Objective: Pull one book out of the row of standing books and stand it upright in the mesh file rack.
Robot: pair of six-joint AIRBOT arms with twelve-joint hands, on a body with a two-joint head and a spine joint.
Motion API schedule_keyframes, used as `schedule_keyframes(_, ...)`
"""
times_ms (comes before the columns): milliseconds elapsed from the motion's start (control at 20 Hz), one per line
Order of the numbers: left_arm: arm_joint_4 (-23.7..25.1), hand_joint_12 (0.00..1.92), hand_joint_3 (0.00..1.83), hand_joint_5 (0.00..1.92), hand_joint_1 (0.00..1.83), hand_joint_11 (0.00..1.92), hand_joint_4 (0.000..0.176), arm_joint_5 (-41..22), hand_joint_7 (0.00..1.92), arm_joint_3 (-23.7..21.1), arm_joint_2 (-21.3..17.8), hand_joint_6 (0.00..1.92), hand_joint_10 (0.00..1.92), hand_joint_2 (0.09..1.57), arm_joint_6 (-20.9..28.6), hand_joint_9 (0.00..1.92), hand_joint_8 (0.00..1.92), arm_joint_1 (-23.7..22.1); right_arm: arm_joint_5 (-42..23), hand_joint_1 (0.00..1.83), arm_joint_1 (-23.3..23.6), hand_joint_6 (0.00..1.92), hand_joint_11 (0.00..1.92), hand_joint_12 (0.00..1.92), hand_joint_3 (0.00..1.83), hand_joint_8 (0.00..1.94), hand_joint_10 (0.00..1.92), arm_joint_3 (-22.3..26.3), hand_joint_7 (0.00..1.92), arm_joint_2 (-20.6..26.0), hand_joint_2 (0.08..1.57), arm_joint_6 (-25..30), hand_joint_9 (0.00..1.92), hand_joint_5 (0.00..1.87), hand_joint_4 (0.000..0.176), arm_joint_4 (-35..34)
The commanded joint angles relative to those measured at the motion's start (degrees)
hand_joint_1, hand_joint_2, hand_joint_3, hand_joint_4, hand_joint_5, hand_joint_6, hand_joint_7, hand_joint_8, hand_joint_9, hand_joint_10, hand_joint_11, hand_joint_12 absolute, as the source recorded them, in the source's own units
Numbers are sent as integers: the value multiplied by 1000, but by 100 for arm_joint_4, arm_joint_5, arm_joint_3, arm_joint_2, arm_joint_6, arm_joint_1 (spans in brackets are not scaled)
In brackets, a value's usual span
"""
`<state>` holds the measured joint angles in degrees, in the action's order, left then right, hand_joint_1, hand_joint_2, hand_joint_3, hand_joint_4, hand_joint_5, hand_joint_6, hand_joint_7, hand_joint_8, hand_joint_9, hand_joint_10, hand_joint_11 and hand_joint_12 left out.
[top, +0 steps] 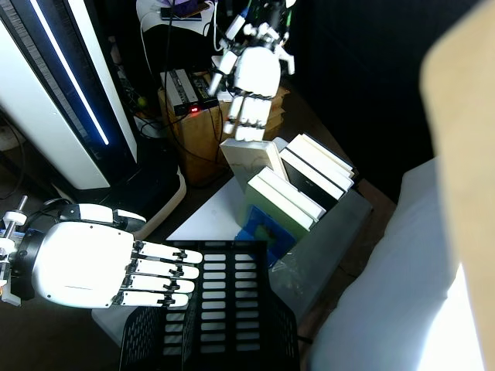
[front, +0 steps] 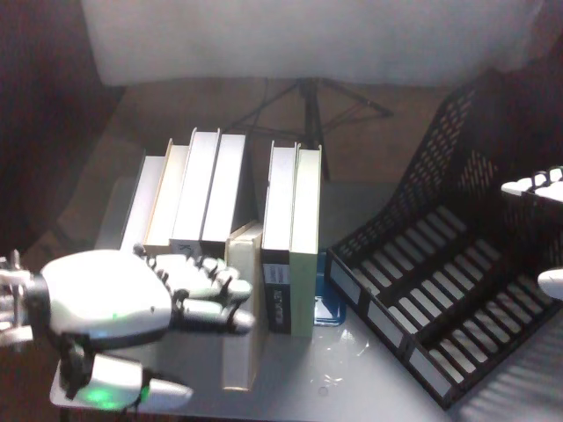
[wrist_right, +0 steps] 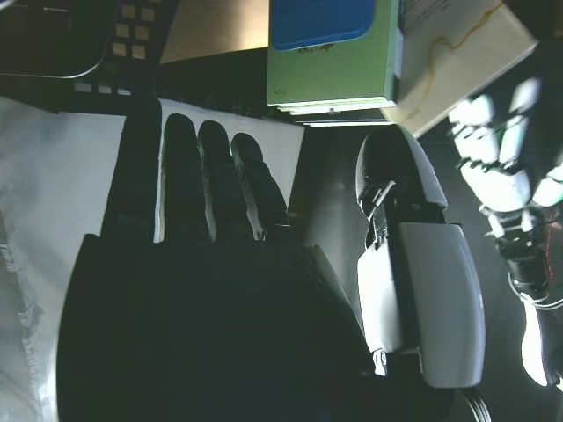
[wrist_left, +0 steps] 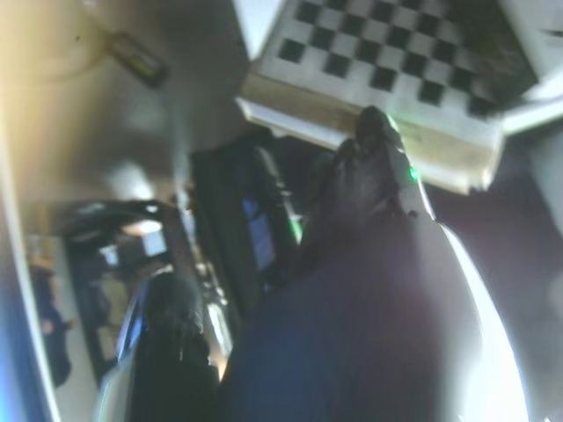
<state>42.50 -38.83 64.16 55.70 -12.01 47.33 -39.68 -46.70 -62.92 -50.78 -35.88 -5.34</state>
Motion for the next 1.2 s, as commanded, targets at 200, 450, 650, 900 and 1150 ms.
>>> schedule_keyframes(200, -1229, 0, 1, 2, 528, 0, 15, -1510, 0, -81, -179, 0, 0, 1347, -554, 0, 0, -58, -794, 421, 12, 0, 0, 0, 0, 0, 0, 173, 0, 240, 1298, 19, 0, 0, 0, 134)
schedule_keyframes(450, -3638, 0, 0, 0, 222, 0, 18, -2513, 0, -28, -423, 0, 0, 1402, -1766, 0, 0, 547, -496, 476, 463, 0, 0, 0, 0, 0, 0, 350, 0, 365, 1231, 19, 0, 0, 0, 1120)
schedule_keyframes(650, -4818, 0, 0, 0, 215, 0, 5, -2998, 0, 133, -427, 0, 0, 1348, -1997, 0, 0, 955, 302, 493, 1301, 0, 0, 0, 0, 0, 0, 403, 0, 268, 1151, 53, 0, 0, 0, 2357)
schedule_keyframes(900, -5961, 0, 0, 0, 312, 0, 0, -3154, 0, 319, -410, 0, 0, 1330, -2083, 0, 0, 1405, 1239, 606, 2554, 0, 0, 0, 0, 0, 0, 217, 0, -248, 1088, 1518, 0, 0, 0, 5152)
schedule_keyframes(1150, -6407, 0, 0, 0, 431, 0, 8, -2986, 0, 484, -379, 0, 0, 1286, -2083, 0, 0, 1515, 1403, 650, 3197, 0, 0, 0, 0, 0, 0, -8, 0, -765, 1046, 3054, 0, 0, 0, 7498)
